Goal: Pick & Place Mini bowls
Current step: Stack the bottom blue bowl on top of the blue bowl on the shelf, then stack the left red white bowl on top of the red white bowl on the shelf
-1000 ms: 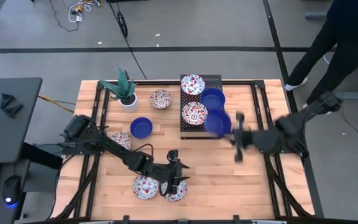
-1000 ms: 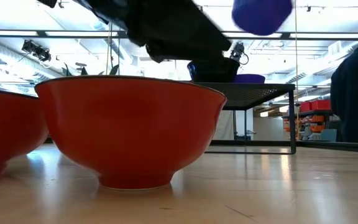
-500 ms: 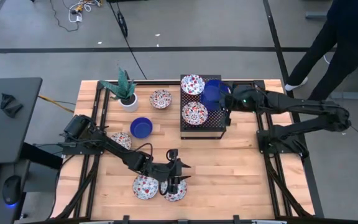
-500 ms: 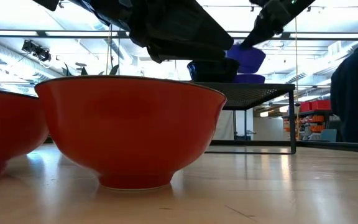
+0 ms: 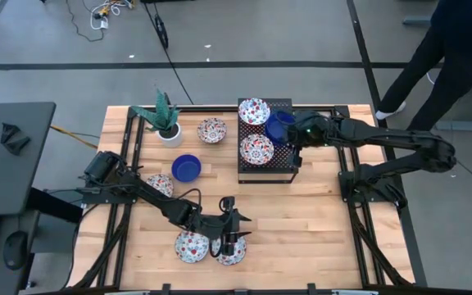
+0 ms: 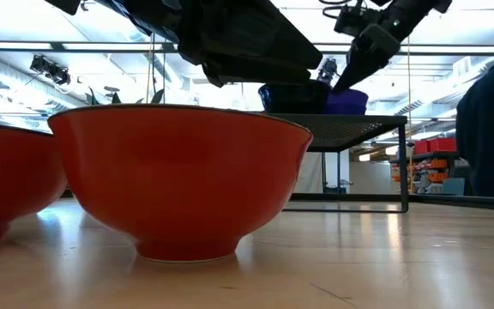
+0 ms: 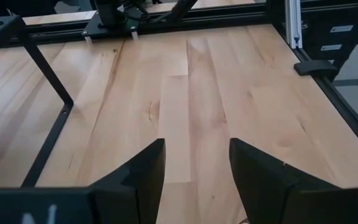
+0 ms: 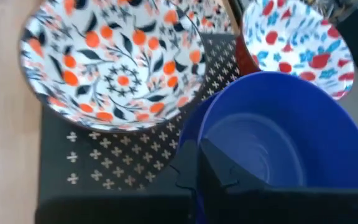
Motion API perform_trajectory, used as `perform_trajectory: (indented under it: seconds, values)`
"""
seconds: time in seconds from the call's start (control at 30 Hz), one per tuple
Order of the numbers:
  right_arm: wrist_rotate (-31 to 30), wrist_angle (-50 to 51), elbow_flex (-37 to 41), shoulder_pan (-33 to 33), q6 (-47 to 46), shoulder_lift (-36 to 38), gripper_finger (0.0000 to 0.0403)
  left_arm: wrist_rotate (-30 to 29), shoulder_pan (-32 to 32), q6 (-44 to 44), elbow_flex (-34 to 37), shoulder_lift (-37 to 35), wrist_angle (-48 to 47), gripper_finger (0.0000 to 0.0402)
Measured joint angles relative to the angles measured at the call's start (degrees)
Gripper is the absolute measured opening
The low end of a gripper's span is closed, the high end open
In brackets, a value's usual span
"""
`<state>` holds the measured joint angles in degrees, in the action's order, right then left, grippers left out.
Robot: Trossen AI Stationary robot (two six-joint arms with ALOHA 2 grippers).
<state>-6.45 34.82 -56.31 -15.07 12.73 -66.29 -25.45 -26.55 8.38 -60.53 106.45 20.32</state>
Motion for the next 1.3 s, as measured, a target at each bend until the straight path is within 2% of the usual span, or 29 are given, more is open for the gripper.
perform_trajectory:
  seconds: [0.37,0.77,0.97,1.1,1.23,1.3]
  values:
    - [-0.14,0.41,0.0,-0.2,-2.23,-1.06,0.0029,0.0,0.02,0.0,0.0,-0.01,0.02,0.0183]
    - [-0.46,1.47,0.0,-1.44,-2.35,0.93,0.0126,0.02,0.01,0.0,-0.02,0.0,0.02,0.0183]
    - [1.48,1.27,0.0,-0.82,-6.58,4.31,0.0125,0.02,0.02,0.02,-0.02,0.0,0.0,0.0183]
    - [6.41,0.98,0.0,3.45,-12.51,5.91,0.0107,0.01,-0.3,-0.02,-0.02,0.0,-0.12,0.0183]
    - [7.05,-2.52,0.03,14.09,-16.85,6.06,0.0082,-0.63,-1.16,0.0,-0.04,-1.24,-3.45,0.0183]
    - [5.91,-8.46,1.2,20.7,-18.41,6.06,0.0069,-1.72,-2.0,0.05,-0.04,-2.94,-6.64,0.0182]
